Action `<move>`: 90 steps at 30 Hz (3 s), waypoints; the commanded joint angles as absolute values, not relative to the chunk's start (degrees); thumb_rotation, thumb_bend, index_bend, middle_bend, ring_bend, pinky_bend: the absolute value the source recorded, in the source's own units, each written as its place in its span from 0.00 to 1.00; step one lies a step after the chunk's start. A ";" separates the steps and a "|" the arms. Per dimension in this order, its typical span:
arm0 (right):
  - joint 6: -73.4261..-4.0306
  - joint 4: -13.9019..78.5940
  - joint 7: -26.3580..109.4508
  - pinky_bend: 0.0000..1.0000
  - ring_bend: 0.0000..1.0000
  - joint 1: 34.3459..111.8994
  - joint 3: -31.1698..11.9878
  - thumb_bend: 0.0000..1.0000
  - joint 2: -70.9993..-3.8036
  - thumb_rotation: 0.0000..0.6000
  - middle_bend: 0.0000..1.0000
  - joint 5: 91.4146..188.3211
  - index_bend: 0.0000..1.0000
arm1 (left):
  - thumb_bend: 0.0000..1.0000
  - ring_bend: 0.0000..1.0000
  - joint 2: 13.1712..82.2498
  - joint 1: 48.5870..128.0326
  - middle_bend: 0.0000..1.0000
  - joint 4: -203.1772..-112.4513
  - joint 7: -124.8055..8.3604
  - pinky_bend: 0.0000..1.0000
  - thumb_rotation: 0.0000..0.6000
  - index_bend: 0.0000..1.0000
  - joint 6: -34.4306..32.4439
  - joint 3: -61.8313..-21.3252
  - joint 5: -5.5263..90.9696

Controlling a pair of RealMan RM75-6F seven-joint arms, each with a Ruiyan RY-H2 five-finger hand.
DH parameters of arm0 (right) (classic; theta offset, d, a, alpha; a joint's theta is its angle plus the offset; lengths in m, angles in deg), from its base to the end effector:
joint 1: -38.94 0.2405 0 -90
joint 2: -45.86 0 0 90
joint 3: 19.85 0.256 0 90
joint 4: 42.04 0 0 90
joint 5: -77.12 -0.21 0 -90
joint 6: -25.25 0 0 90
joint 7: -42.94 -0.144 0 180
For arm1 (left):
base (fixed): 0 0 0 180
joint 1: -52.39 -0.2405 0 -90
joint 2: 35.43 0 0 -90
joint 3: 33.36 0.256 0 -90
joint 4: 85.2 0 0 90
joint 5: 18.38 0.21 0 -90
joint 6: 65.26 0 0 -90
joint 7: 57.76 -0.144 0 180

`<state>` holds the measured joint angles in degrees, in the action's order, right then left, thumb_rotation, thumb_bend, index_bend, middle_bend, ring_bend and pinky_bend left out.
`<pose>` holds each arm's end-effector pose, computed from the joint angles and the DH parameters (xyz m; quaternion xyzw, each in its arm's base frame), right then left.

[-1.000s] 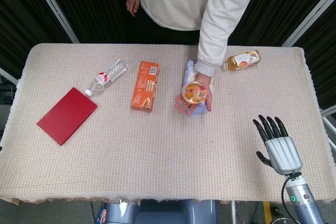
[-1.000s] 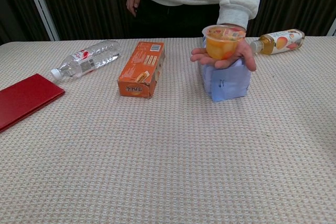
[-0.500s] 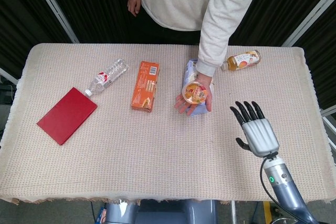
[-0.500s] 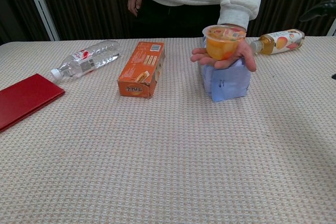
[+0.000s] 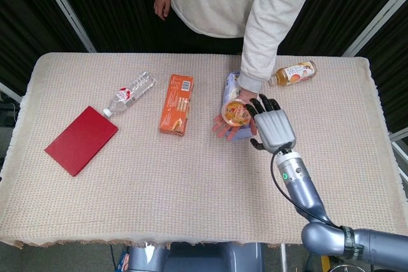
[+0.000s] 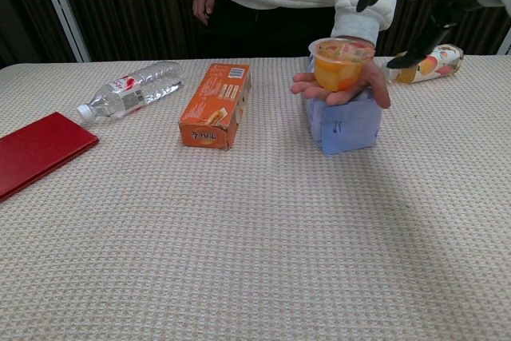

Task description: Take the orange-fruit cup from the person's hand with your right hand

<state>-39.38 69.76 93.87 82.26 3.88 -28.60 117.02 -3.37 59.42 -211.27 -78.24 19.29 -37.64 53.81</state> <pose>-0.0865 -0.3466 0.0841 0.7027 -0.3434 0.3479 0.5170 -0.2303 0.1811 0.2719 -0.6006 -0.3282 -0.2582 0.6819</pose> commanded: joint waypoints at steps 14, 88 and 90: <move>-39.88 58.44 98.01 0.14 0.02 93.08 4.94 0.22 -37.47 1.00 0.10 106.02 0.17 | 0.15 0.00 -3.07 59.95 0.00 -210.62 -78.13 0.00 1.00 0.00 18.71 -38.13 51.88; -45.77 63.50 75.94 0.57 0.36 73.41 -21.82 0.32 -28.43 1.00 0.42 130.76 0.56 | 0.15 0.00 -0.80 59.54 0.00 -211.86 -82.00 0.00 1.00 0.02 20.87 -37.56 54.00; -44.77 62.29 76.01 0.40 0.20 73.17 -21.95 0.28 -29.89 1.00 0.29 129.88 0.45 | 0.15 0.00 -0.74 59.57 0.00 -211.78 -81.96 0.00 1.00 0.02 20.87 -37.60 54.02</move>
